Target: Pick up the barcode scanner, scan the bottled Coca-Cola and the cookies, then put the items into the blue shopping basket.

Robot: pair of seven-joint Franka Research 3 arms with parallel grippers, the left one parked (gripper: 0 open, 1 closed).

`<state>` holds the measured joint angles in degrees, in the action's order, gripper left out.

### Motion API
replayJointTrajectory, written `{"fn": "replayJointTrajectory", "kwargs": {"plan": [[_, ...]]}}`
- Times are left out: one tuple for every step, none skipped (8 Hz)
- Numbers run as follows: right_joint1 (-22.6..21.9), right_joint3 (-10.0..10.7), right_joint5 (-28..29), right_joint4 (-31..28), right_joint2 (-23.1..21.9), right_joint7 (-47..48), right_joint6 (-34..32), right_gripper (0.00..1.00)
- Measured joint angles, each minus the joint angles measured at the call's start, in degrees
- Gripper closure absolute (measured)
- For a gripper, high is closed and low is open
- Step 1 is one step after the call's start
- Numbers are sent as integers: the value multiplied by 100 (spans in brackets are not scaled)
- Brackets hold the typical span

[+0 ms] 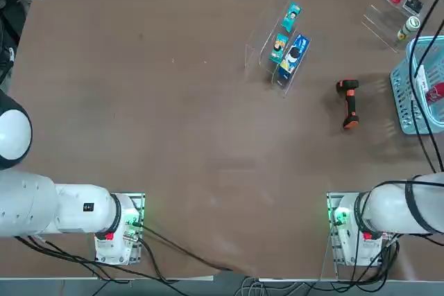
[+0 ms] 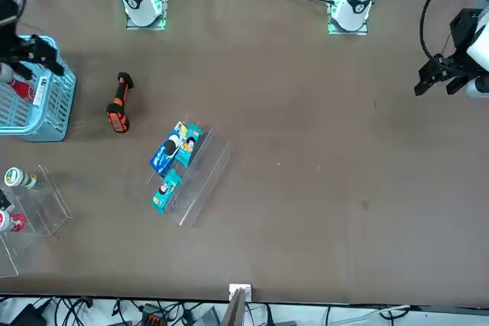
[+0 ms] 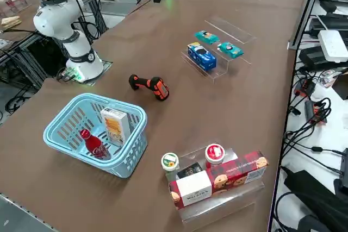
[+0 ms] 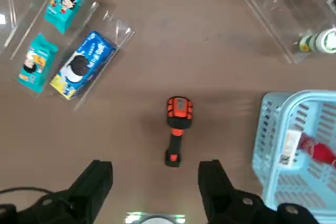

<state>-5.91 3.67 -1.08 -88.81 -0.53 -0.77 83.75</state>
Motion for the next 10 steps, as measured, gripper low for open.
{"fn": "replayJointTrajectory", "kwargs": {"plan": [[-152, 1, -6, 21, -11, 293, -33, 0], [-197, 4, -7, 43, -11, 415, -35, 0], [-197, 26, -12, 75, -11, 447, -35, 0], [-191, 57, -14, 105, -11, 471, -32, 0], [-175, 91, -14, 126, -12, 485, -30, 0], [-155, 113, -13, 131, -11, 496, -22, 0], [-135, 118, -12, 131, -8, 501, 10, 0], [-112, 95, -10, 132, 9, 502, 37, 0], [-42, -4, -10, 131, 48, 515, 41, 0], [94, -135, -10, 128, 116, 523, 43, 0]]}}
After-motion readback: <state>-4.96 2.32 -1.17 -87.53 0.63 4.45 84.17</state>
